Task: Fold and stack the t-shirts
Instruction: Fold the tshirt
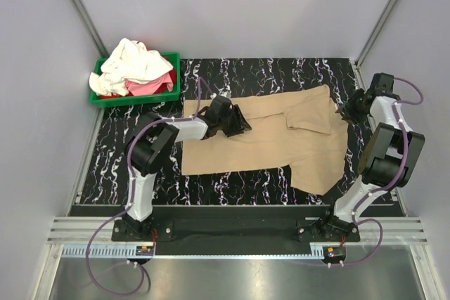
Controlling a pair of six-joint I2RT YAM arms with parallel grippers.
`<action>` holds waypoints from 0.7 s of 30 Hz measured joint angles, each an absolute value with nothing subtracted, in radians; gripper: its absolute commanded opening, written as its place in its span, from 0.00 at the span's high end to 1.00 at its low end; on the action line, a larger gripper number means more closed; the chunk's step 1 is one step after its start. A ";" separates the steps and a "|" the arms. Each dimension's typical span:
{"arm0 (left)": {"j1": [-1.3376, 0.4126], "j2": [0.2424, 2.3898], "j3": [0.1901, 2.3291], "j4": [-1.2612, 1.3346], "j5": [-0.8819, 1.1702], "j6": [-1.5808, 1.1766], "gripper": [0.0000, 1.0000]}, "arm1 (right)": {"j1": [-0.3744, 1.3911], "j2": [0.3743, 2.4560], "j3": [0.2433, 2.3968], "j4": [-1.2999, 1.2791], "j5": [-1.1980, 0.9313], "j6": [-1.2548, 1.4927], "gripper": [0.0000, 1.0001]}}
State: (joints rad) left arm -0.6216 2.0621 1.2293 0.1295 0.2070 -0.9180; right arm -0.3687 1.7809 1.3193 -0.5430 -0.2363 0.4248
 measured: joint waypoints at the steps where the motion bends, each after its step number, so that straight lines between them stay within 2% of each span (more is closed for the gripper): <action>1: -0.625 2.045 1.207 0.125 0.199 -0.917 0.51 | -0.369 1.761 1.313 -0.550 -0.221 0.426 0.55; 8: -0.640 1.925 1.068 0.105 0.174 -0.910 0.47 | -0.369 1.680 1.235 -0.579 -0.206 0.427 0.56; 11: -0.641 1.906 1.072 0.058 0.177 -0.886 0.44 | -0.369 1.685 1.206 -0.575 -0.243 0.421 0.59; 16: -0.648 1.908 1.179 -0.006 0.197 -0.873 0.42 | -0.368 1.752 1.207 -0.550 -0.312 0.401 0.63; 21: -0.664 2.000 1.394 0.118 0.244 -0.916 0.42 | -0.363 1.826 1.208 -0.519 -0.358 0.388 0.60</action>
